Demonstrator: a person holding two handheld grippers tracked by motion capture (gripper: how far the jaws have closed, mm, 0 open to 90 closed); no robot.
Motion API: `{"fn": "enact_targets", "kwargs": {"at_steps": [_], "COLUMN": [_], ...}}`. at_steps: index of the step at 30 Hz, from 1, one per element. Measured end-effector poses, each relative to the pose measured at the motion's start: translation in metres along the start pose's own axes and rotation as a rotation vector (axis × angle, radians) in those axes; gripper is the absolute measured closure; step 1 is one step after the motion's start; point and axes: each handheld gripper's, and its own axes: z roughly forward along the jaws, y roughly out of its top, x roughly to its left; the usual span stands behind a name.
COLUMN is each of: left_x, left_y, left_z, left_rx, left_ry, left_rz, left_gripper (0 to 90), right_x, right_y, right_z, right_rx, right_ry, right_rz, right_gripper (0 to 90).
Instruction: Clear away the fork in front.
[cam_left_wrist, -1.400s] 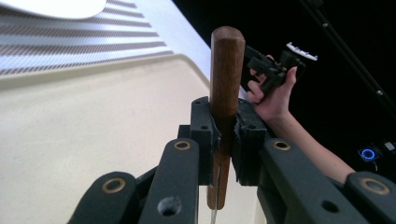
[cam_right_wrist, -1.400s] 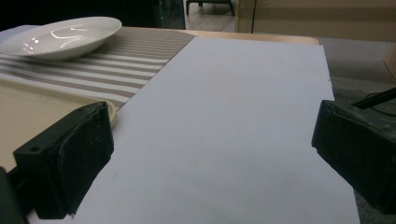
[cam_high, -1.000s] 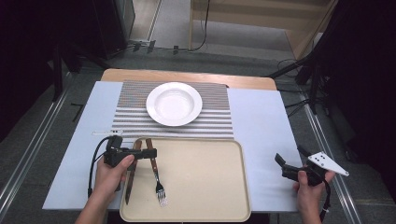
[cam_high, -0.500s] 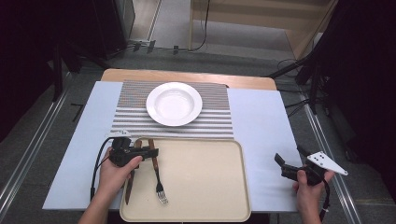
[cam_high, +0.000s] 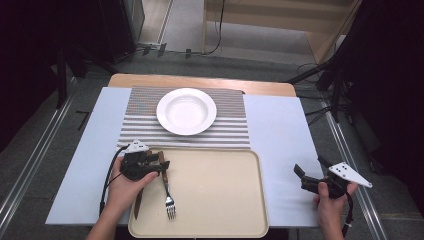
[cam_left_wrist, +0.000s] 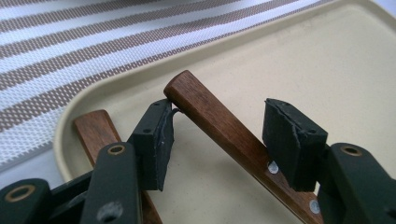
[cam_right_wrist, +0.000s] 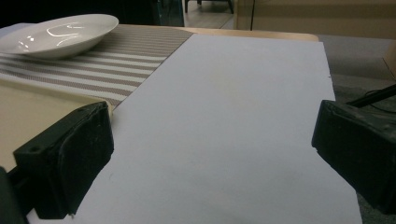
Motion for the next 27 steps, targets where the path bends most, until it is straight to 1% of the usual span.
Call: {"fn": "enact_targets", "kwargs": {"at_steps": [2, 3, 4, 5, 6, 7, 9, 10, 12, 13, 14, 15, 16, 17, 18, 19, 20, 21, 22, 23, 24, 25, 26, 27], "left_x": [-0.003, -0.003, -0.004, -0.004, -0.005, -0.005, -0.006, -0.008, -0.011, -0.011, -0.017, -0.017, -0.020, -0.023, -0.028, -0.028, -0.034, -0.038, -0.038, -0.042, -0.046, -0.049, -0.052, -0.052], "left_y": [0.001, 0.001, 0.002, 0.002, 0.003, 0.003, 0.003, 0.002, 0.001, 0.001, 0.000, 0.000, -0.001, -0.002, -0.004, -0.004, -0.006, -0.007, -0.007, -0.008, -0.009, -0.009, -0.010, -0.010], "left_z": [0.000, 0.000, -0.001, -0.001, -0.002, -0.002, -0.004, -0.009, -0.014, -0.014, -0.016, -0.016, -0.017, -0.018, -0.018, -0.018, -0.017, -0.016, -0.016, -0.014, -0.013, -0.012, -0.009, -0.008], "left_rx": [0.000, 0.000, -0.005, -0.005, -0.017, -0.017, -0.033, -0.058, -0.062, -0.062, -0.038, -0.038, -0.026, -0.022, 0.000, 0.000, 0.036, 0.049, 0.049, 0.062, 0.085, 0.105, 0.126, 0.132], "left_ry": [0.055, 0.055, 0.077, 0.077, 0.092, 0.092, 0.103, 0.093, 0.031, 0.031, -0.010, -0.010, -0.028, -0.053, -0.090, -0.090, -0.119, -0.122, -0.122, -0.109, -0.094, -0.090, -0.090, -0.087], "left_rz": [0.029, 0.029, 0.040, 0.040, 0.042, 0.042, 0.047, 0.059, 0.065, 0.065, 0.095, 0.095, 0.106, 0.109, 0.121, 0.121, 0.140, 0.152, 0.152, 0.172, 0.200, 0.224, 0.240, 0.242], "left_gripper": [36.8, 35.9, 35.8, 33.8, 31.4, 31.4, 32.2, 42.5, 61.8, 71.1, 78.5, 84.2, 88.8, 88.8, 89.8, 89.8, 89.9, 89.9, 89.9, 89.9, 89.9, 89.9, 89.9, 89.9], "right_x": [0.000, 0.000, 0.000, 0.000, 0.000, 0.000, 0.000, 0.000, 0.000, 0.000, 0.000, 0.000, 0.000, 0.000, 0.000, 0.000, 0.000, 0.000, 0.000, 0.000, 0.000, 0.000, 0.000, 0.000], "right_y": [0.000, 0.000, 0.000, 0.000, 0.000, 0.000, 0.000, 0.000, 0.000, 0.000, 0.000, 0.000, 0.000, 0.000, 0.000, 0.000, 0.000, 0.000, 0.000, 0.000, 0.000, 0.000, 0.000, 0.000], "right_z": [0.000, 0.000, 0.000, 0.000, 0.000, 0.000, 0.000, 0.000, 0.000, 0.000, 0.000, 0.000, 0.000, 0.000, 0.000, 0.000, 0.000, 0.000, 0.000, 0.000, 0.000, 0.000, 0.000, 0.000], "right_rx": [0.001, 0.001, 0.001, 0.000, 0.000, 0.000, 0.000, -0.001, 0.000, 0.000, 0.000, 0.000, 0.000, 0.000, 0.000, 0.000, 0.000, 0.001, 0.001, 0.001, 0.000, 0.000, 0.000, 0.000], "right_ry": [-0.001, -0.001, -0.001, 0.000, 0.001, 0.001, 0.001, 0.001, 0.000, -0.001, -0.001, 0.000, 0.000, 0.000, 0.001, 0.001, 0.000, 0.000, 0.000, 0.000, 0.001, 0.002, 0.002, 0.003], "right_rz": [-0.002, -0.002, -0.001, -0.001, -0.001, -0.001, 0.000, 0.000, -0.002, -0.002, -0.003, -0.003, -0.003, -0.003, -0.001, -0.002, -0.002, -0.003, -0.003, -0.003, -0.002, -0.001, 0.001, 0.001], "right_gripper": [0.0, 0.0, 0.0, 0.0, 0.0, 0.0, 0.0, 0.0, 0.0, 0.0, 0.0, 0.0, 0.0, 0.0, 0.0, 0.0, 0.0, 0.0, 0.0, 0.0, 0.0, 0.0, 0.0, 0.0]}}
